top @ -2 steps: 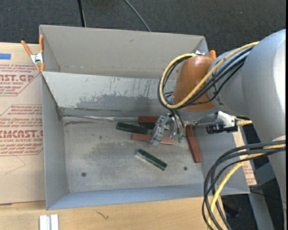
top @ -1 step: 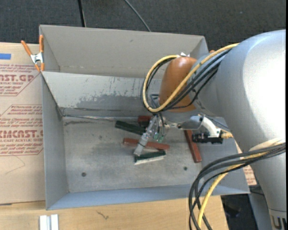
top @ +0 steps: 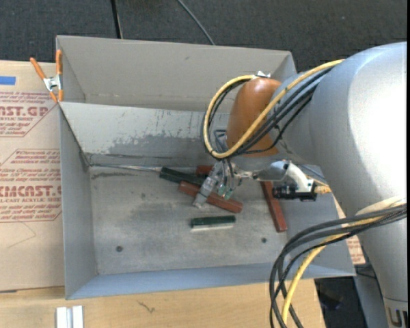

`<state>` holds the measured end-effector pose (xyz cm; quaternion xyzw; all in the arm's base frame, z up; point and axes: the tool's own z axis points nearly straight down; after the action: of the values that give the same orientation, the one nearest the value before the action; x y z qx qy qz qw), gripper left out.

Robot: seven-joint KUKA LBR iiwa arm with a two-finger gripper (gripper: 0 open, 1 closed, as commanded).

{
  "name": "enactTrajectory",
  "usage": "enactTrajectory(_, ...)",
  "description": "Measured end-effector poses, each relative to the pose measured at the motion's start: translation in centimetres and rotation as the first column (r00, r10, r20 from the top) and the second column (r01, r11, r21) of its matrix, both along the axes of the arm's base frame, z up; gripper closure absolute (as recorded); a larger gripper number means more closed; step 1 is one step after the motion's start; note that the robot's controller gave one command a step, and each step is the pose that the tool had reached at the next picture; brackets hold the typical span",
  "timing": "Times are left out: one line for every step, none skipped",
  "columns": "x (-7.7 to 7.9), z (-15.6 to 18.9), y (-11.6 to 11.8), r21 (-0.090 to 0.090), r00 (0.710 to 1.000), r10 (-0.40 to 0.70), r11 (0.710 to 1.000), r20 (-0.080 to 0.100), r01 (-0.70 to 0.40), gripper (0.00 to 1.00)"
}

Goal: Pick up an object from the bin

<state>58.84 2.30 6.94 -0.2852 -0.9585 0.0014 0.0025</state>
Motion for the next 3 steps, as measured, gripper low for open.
enactTrajectory(0.0,0.0,0.0,0.0,1.0,0.0,1.0,0.0,0.0,1.0)
enactTrajectory(0.1,6.7,-0.5,0.0,1.0,-0.012,1.0,0.006,0.012,1.0)
enactTrajectory(0.1,6.7,-0.5,0.0,1.0,-0.012,1.0,0.006,0.012,1.0)
